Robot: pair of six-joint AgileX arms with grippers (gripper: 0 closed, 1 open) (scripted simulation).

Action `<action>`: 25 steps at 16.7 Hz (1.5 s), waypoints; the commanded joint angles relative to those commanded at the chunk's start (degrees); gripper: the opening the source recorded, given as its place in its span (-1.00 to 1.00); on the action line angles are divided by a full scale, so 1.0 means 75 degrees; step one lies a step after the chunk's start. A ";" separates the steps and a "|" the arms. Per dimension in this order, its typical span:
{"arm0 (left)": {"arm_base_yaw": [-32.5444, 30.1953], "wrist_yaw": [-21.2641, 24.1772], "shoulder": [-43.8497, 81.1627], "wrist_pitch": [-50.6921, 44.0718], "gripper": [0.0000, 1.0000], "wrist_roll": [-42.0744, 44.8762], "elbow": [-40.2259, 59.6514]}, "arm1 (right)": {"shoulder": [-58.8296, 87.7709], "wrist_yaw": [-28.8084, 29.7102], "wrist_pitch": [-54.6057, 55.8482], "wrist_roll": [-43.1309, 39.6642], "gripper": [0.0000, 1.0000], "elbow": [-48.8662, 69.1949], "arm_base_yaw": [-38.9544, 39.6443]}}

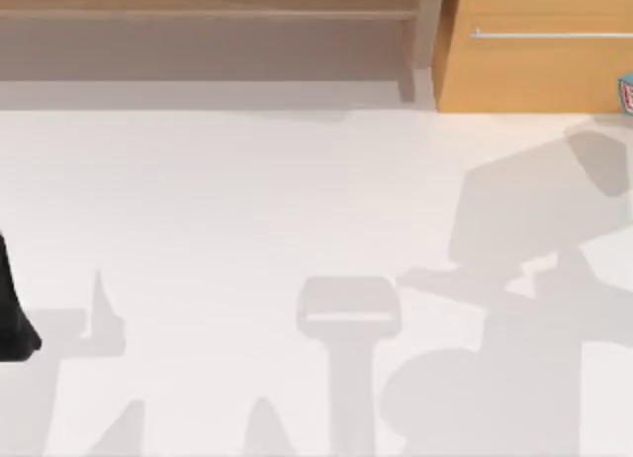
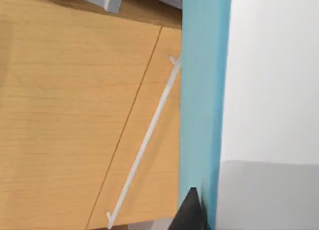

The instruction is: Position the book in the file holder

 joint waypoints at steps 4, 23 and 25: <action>0.0000 0.0000 0.0000 0.0000 1.00 0.0000 0.0000 | 0.1264 -0.0299 0.1839 0.1141 -1.00 0.0008 -0.1214; 0.0000 0.0000 0.0000 0.0000 1.00 0.0000 0.0000 | 0.4273 -0.0528 0.5418 0.2875 -1.00 0.0899 -0.1519; 0.0000 0.0000 0.0000 0.0000 1.00 0.0000 0.0000 | 0.4491 -0.0445 0.5388 0.2899 -1.00 0.1187 -0.1411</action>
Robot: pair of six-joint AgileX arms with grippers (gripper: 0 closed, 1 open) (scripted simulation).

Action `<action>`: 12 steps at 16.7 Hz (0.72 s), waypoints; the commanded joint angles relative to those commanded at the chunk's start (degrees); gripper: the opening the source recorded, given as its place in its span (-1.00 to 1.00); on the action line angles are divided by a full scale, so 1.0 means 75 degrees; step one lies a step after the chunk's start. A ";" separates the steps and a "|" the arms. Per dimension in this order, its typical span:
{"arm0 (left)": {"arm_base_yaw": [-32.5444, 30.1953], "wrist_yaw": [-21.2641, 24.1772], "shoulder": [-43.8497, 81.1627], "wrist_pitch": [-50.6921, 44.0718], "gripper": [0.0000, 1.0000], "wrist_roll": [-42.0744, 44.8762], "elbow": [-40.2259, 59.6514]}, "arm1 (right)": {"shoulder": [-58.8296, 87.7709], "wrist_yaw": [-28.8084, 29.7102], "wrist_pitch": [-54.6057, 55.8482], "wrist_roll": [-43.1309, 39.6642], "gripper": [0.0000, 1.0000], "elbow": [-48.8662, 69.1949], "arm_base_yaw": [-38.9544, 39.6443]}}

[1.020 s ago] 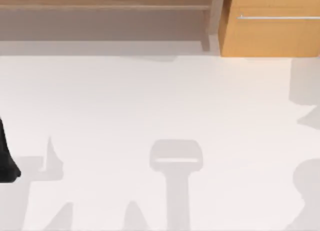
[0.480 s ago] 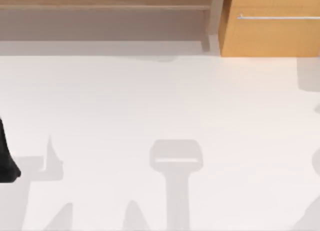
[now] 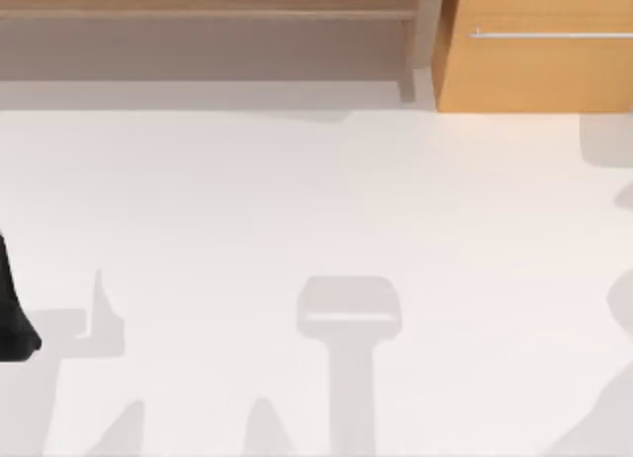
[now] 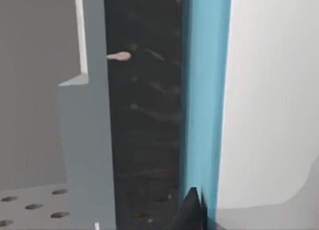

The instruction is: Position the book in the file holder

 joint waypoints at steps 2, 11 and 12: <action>0.0000 0.0000 0.0000 0.0000 1.00 0.0000 0.0000 | 0.0251 0.0091 -0.0036 0.0024 -1.00 0.0260 0.0075; 0.0000 0.0000 0.0000 0.0000 1.00 0.0000 0.0000 | 0.0373 0.0135 -0.0054 0.0036 -0.40 0.0367 0.0095; 0.0000 0.0000 0.0000 0.0000 1.00 0.0000 0.0000 | 0.0373 0.0135 -0.0054 0.0036 -0.25 0.0367 0.0095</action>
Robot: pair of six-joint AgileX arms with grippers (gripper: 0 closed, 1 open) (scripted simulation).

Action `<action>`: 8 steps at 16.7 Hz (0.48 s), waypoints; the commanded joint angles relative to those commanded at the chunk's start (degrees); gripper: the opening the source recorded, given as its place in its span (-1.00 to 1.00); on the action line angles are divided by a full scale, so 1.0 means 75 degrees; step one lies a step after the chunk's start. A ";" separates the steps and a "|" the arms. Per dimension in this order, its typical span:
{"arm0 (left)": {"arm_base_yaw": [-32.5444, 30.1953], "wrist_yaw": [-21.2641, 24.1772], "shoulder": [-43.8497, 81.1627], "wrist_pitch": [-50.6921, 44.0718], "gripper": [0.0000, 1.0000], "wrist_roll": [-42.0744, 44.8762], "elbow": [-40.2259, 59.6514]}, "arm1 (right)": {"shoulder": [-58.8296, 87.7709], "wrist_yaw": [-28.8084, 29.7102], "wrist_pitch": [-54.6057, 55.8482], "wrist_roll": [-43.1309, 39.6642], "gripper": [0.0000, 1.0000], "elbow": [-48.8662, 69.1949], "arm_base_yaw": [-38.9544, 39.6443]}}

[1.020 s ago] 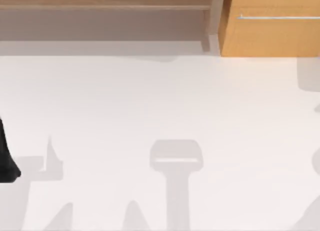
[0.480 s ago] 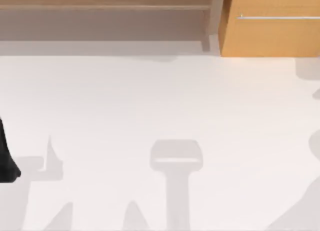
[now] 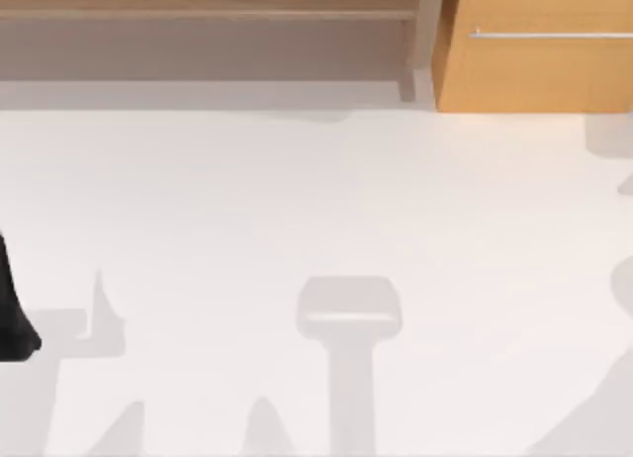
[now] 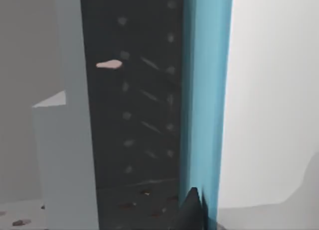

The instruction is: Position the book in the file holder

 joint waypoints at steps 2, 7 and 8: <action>0.0000 0.0000 0.0000 0.0000 1.00 0.0000 0.0000 | 0.0000 0.0000 0.0000 0.0000 0.06 0.0000 0.0000; 0.0000 0.0000 0.0000 0.0000 1.00 0.0000 0.0000 | 0.0000 0.0000 0.0000 0.0000 0.81 0.0000 0.0000; 0.0000 0.0000 0.0000 0.0000 1.00 0.0000 0.0000 | 0.0000 0.0000 0.0000 0.0000 0.96 0.0000 0.0000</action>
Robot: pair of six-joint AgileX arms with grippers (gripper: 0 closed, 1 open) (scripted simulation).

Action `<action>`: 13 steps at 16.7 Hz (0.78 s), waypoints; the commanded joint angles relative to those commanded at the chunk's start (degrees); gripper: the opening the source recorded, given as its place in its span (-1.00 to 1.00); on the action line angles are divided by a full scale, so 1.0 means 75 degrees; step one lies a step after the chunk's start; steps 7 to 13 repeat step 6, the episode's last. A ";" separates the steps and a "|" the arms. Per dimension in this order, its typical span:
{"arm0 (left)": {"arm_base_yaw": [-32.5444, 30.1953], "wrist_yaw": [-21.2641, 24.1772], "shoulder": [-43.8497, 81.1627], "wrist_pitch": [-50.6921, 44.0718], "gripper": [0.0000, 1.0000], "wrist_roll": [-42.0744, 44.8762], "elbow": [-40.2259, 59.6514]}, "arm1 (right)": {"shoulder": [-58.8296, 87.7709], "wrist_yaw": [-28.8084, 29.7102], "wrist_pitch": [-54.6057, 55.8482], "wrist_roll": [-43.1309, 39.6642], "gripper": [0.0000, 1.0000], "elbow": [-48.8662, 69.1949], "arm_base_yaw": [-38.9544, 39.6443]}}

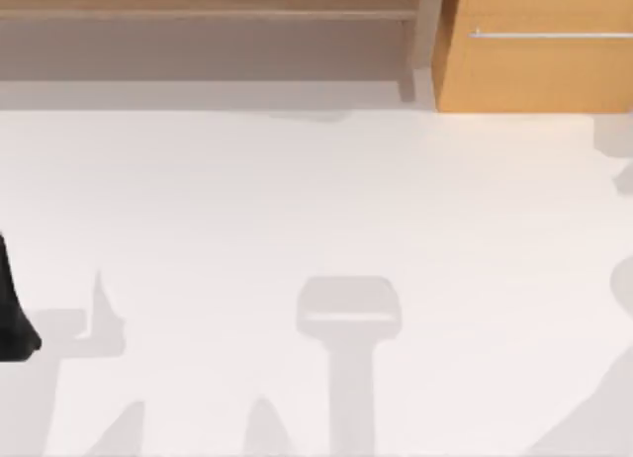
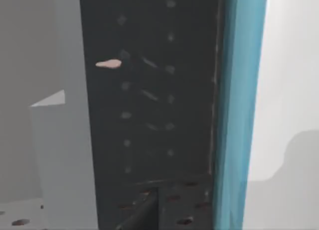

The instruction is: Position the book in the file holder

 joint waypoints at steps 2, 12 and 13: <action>0.0000 0.0000 0.0000 0.0000 1.00 0.0000 0.0000 | 0.0000 0.0000 0.0000 0.0000 1.00 0.0000 0.0000; 0.0000 0.0000 0.0000 0.0000 1.00 0.0000 0.0000 | 0.0000 0.0000 0.0000 0.0000 1.00 0.0000 0.0000; 0.0000 0.0000 0.0000 0.0000 1.00 0.0000 0.0000 | 0.0000 0.0000 0.0000 0.0000 1.00 0.0000 0.0000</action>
